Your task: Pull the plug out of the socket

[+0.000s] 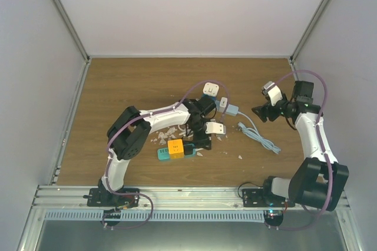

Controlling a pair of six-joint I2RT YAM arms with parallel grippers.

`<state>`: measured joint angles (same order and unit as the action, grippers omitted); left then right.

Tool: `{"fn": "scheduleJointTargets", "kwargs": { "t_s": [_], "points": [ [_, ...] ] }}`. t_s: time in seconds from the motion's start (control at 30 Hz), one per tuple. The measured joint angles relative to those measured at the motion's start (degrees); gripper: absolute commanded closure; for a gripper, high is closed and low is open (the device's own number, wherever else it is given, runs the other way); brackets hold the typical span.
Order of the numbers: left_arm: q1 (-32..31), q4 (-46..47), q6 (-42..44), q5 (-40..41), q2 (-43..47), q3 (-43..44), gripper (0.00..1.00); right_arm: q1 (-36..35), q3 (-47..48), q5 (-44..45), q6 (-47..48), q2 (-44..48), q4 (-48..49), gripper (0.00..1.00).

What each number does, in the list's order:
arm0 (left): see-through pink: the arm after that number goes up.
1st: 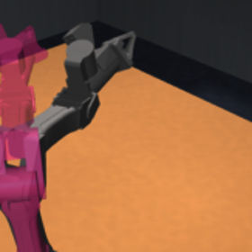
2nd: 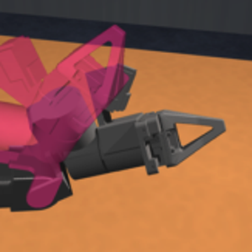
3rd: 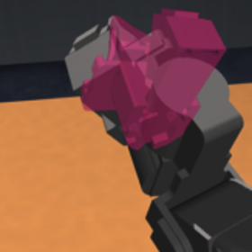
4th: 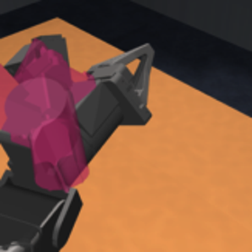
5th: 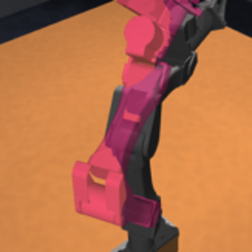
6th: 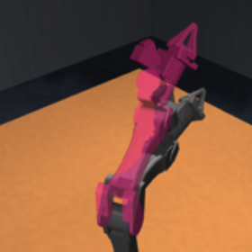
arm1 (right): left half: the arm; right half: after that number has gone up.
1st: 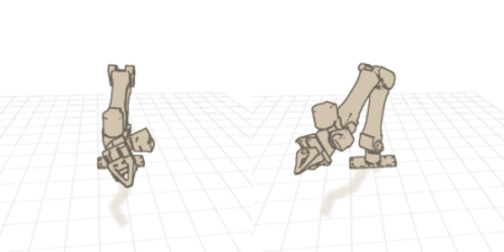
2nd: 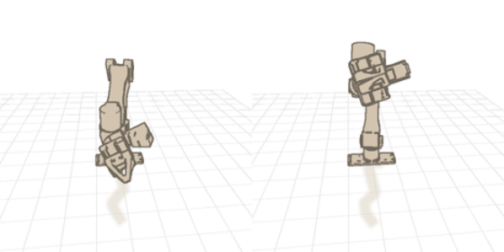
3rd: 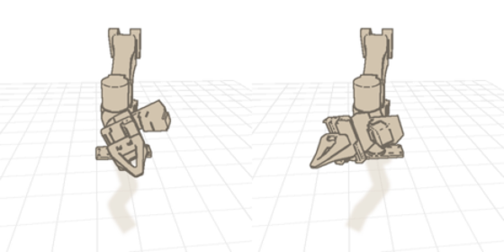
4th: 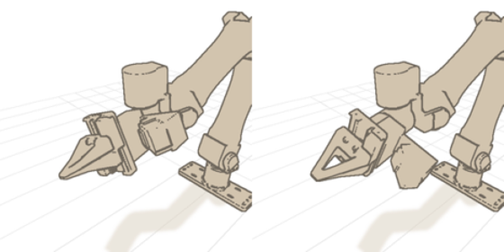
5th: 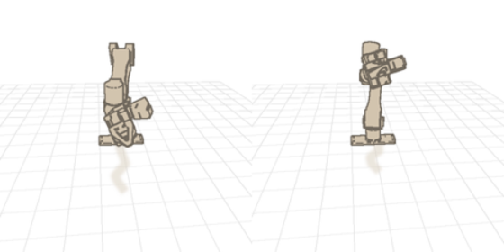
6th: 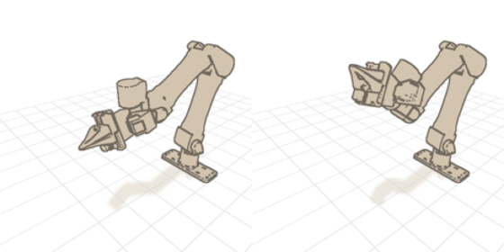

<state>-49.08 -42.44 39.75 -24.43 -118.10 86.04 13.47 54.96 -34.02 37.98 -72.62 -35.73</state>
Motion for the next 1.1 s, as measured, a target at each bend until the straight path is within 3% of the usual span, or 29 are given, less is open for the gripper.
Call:
{"fn": "scheduleJointTargets", "kwargs": {
  "t_s": [0.2,0.5,0.93,1.1],
  "points": [
    [-0.1,-3.1,-0.4,-1.3,7.6,-0.3,0.01,0.0,-0.4,-4.7,2.5,0.0,-0.7,0.1],
    [5.9,-4.6,-2.4,-3.0,26.3,-6.2,0.01,-2.2,-0.4,-14.8,8.3,0.0,-2.7,0.07],
    [33.3,-3.8,-15.4,-2.1,40.5,-11.9,0.01,-27.8,-3.1,-17.0,9.8,0.1,-0.8,0.08],
    [37.0,-3.2,-20.3,-2.9,45.6,-14.4,0.01,-37.2,-3.1,-15.7,10.3,-2.7,1.2,0.08]
  ]
}}
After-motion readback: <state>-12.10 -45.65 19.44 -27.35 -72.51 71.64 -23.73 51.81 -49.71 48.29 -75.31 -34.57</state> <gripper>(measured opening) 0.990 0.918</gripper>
